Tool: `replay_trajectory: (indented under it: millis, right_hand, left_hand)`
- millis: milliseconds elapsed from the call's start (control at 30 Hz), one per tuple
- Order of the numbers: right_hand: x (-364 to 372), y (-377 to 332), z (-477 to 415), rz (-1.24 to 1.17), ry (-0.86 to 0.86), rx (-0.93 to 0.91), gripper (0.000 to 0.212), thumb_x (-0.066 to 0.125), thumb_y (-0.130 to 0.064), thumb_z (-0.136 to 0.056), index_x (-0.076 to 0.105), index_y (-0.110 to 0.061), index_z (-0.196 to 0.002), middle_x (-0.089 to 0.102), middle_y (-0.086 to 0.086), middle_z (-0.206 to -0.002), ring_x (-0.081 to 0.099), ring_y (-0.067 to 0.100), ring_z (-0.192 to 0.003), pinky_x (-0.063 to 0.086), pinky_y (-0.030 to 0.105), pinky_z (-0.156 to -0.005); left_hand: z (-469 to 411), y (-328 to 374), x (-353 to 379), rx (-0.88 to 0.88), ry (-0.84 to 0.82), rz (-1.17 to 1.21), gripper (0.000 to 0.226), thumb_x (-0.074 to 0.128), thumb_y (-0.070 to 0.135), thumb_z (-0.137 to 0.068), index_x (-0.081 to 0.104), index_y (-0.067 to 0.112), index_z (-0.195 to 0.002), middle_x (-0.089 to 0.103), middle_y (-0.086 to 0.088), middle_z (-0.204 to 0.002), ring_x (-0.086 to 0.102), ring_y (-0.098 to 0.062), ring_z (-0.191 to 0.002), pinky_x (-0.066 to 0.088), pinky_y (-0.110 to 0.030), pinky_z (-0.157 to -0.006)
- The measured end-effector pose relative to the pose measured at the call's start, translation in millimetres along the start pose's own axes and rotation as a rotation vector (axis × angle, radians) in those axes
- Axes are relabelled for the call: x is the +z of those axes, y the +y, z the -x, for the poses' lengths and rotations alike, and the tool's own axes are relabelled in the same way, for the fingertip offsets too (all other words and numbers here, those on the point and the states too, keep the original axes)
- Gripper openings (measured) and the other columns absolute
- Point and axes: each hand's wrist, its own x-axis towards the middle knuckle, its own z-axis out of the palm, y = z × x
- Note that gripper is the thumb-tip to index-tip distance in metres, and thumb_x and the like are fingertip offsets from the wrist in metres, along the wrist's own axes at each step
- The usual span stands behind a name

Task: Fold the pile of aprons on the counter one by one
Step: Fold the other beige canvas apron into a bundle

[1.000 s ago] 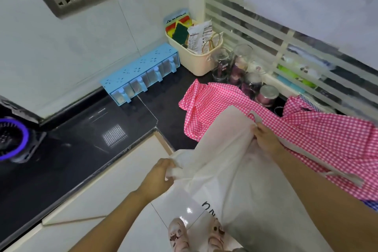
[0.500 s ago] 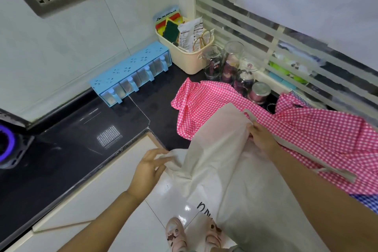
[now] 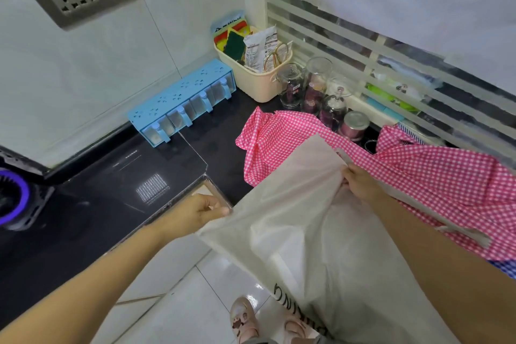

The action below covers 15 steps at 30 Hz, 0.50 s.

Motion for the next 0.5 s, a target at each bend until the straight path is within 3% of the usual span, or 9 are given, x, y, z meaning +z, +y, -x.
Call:
replay_trajectory:
  millis: [100,167,233,300,333,400,467,500]
  right_hand:
    - [-2.7,-0.4,-0.6,0.015,-0.023,0.023,0.028,0.041,-0.019,-0.101,0.060,0.001,-0.106,0.062,0.019,-0.101,0.059,0.028,-0.095,0.048,0.046,-0.092]
    - [-5.7,-2.7,2.1,0.072,-0.044,0.005,0.028,0.043,-0.022,-0.101,0.058,-0.007,-0.083,0.058,0.010,-0.075,0.054,0.020,-0.071,0.046,0.037,-0.072]
    - [-8.4,-4.9,3.5,0.180,-0.067,-0.035,0.037,0.046,-0.027,-0.099,0.046,-0.016,-0.064,0.043,0.000,-0.059,0.042,0.014,-0.056,0.034,0.030,-0.060]
    - [-9.7,-6.1,5.8,0.260,-0.091,-0.065,0.037,0.048,-0.028,-0.098,0.042,-0.023,-0.062,0.040,-0.005,-0.059,0.040,0.009,-0.056,0.031,0.028,-0.058]
    - [-10.0,-7.5,7.4,0.290,-0.085,-0.085,0.032,0.051,-0.026,-0.097,0.044,-0.027,-0.066,0.041,-0.008,-0.062,0.041,0.005,-0.058,0.033,0.025,-0.060]
    - [-9.8,-11.6,13.7,0.175,-0.106,-0.101,0.010,0.059,-0.017,-0.094,0.053,-0.025,-0.094,0.053,-0.012,-0.078,0.045,-0.004,-0.068,0.038,0.011,-0.063]
    - [-11.0,-12.0,17.3,0.012,-0.165,-0.149,0.059,0.066,-0.001,-0.086,0.039,-0.016,-0.136,0.057,-0.007,-0.116,0.050,-0.009,-0.089,0.040,-0.001,-0.069]
    - [-12.5,-9.1,19.1,-0.007,-0.190,-0.167,0.078,0.069,0.003,-0.081,0.027,-0.013,-0.145,0.050,-0.005,-0.127,0.050,-0.006,-0.099,0.040,-0.002,-0.072]
  left_hand:
    - [-7.8,-18.7,-0.6,-0.150,-0.210,-0.007,0.080,0.063,0.083,-0.062,0.056,0.003,-0.069,0.041,-0.004,-0.071,0.038,-0.018,-0.068,0.031,-0.030,-0.067]
    - [-8.7,-23.7,3.1,-0.264,-0.265,-0.035,0.069,0.059,0.083,-0.065,0.059,0.016,-0.078,0.049,0.002,-0.081,0.046,-0.015,-0.078,0.037,-0.025,-0.077]
    - [-10.0,-30.4,12.7,-0.367,-0.282,0.142,0.063,0.058,0.078,-0.069,0.058,0.025,-0.103,0.057,0.013,-0.104,0.052,-0.010,-0.103,0.043,-0.022,-0.089]
    - [-14.3,-35.5,25.9,-0.404,-0.342,0.255,0.089,0.071,0.077,-0.053,0.048,0.026,-0.123,0.054,0.012,-0.124,0.051,-0.013,-0.119,0.046,-0.025,-0.092]
    - [-18.4,-35.6,33.8,-0.406,-0.345,0.267,0.093,0.077,0.072,-0.049,0.048,0.024,-0.123,0.056,0.008,-0.124,0.053,-0.015,-0.117,0.047,-0.027,-0.093]
    - [-28.4,-40.2,43.7,-0.381,-0.189,0.288,0.073,0.084,0.053,-0.054,0.057,0.018,-0.112,0.066,-0.001,-0.111,0.062,-0.017,-0.102,0.051,-0.032,-0.092]
    - [-33.3,-38.6,42.9,-0.350,-0.042,0.464,0.039,0.083,0.031,-0.071,0.064,0.010,-0.097,0.069,-0.006,-0.099,0.066,-0.018,-0.086,0.053,-0.030,-0.082]
    - [-33.4,-36.6,39.8,-0.343,-0.041,0.588,0.026,0.079,0.023,-0.078,0.067,0.008,-0.095,0.070,-0.007,-0.097,0.067,-0.018,-0.084,0.054,-0.028,-0.078]
